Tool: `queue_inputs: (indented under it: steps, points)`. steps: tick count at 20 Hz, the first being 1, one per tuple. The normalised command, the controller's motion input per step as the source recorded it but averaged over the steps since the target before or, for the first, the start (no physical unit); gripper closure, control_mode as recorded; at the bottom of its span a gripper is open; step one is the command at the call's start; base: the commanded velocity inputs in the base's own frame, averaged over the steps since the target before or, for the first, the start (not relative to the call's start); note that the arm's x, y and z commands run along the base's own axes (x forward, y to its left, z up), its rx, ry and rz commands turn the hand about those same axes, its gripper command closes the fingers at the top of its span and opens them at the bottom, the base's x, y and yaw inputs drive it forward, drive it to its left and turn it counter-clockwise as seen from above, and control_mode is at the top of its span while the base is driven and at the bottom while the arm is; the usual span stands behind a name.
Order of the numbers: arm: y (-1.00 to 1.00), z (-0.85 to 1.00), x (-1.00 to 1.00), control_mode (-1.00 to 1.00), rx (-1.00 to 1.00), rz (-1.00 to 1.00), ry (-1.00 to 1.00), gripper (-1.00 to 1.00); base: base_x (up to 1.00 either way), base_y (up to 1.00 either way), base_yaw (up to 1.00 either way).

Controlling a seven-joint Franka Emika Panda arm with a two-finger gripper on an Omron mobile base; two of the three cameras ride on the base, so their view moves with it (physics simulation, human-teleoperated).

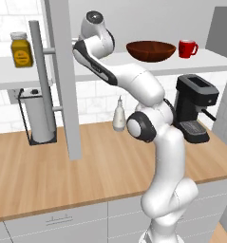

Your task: Gather all objects into one cabinet and sort the glasses and bowls to opposite sides.

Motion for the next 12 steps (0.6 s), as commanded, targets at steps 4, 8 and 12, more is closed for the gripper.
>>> queue_inputs:
  steps: [4,8,12]
  points:
    - [-0.42,-0.01,-0.41,-1.0,0.03,0.0,-0.08,-1.0,0.0,0.0,0.0]
    - [-0.38,-0.04,-0.57,-1.0,0.02,0.0,-0.06,-1.0,0.0,0.0,0.0]
    - [-0.48,-0.01,-0.61,-1.0,0.05,0.0,-0.06,-1.0,0.0,0.0,0.0]
